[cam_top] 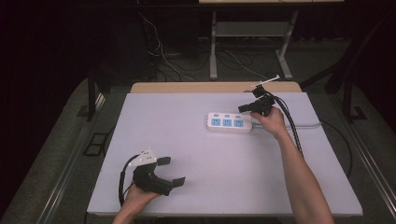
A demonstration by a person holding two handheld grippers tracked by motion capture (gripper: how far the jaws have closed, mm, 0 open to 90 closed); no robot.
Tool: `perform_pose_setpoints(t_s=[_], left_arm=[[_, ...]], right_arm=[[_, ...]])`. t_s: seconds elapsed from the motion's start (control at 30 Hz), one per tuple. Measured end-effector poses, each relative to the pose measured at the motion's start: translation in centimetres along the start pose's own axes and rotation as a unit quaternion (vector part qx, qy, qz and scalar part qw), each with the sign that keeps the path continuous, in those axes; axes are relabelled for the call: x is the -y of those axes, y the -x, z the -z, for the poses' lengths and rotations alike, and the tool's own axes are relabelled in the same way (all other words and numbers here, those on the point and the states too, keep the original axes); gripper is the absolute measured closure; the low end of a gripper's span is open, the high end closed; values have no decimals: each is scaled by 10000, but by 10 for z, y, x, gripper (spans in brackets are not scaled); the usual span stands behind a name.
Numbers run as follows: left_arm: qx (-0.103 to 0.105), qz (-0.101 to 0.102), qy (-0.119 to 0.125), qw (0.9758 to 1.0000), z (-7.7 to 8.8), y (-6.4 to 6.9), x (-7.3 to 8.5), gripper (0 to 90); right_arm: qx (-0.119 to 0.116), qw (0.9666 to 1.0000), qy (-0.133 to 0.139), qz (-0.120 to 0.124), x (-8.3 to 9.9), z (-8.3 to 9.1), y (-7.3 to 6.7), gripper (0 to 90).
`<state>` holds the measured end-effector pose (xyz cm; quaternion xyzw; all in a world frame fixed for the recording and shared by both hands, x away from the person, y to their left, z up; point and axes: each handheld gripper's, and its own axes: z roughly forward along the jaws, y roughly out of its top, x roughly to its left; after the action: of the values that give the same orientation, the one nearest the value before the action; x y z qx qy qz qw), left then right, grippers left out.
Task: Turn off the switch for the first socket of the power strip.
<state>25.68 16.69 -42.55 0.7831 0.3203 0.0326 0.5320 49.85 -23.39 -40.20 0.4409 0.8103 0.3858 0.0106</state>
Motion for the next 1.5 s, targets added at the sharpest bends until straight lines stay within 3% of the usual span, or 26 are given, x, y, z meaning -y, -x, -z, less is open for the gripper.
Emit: perform_pose_setpoints(t_s=[0.37, 0.63, 0.8, 1.1, 1.2, 1.5], left_arm=[[8, -12, -7, 10000, 0, 0, 0, 0], [23, -18, -23, 10000, -1, 0, 0, 0], [29, -27, -36, 10000, -2, 1, 0, 0], [28, -40, -34, 10000, -1, 1, -1, 0], [13, -55, -12, 10000, 0, 1, -1, 0], [13, -61, -7, 10000, 1, 1, -1, 0]], right_arm=[[-45, 9999, -136, -8, 4, -13, 0, 895], [48, 9997, -229, 39, 9, -19, 4, 896], [-136, 9999, 37, -43, 17, -18, 8, 899], [-192, 9998, 63, -71, 18, -19, 10, 900], [-50, 10000, 16, 57, 17, -19, 5, 900], [40, 9999, -25, 120, 16, -20, 2, 900]])
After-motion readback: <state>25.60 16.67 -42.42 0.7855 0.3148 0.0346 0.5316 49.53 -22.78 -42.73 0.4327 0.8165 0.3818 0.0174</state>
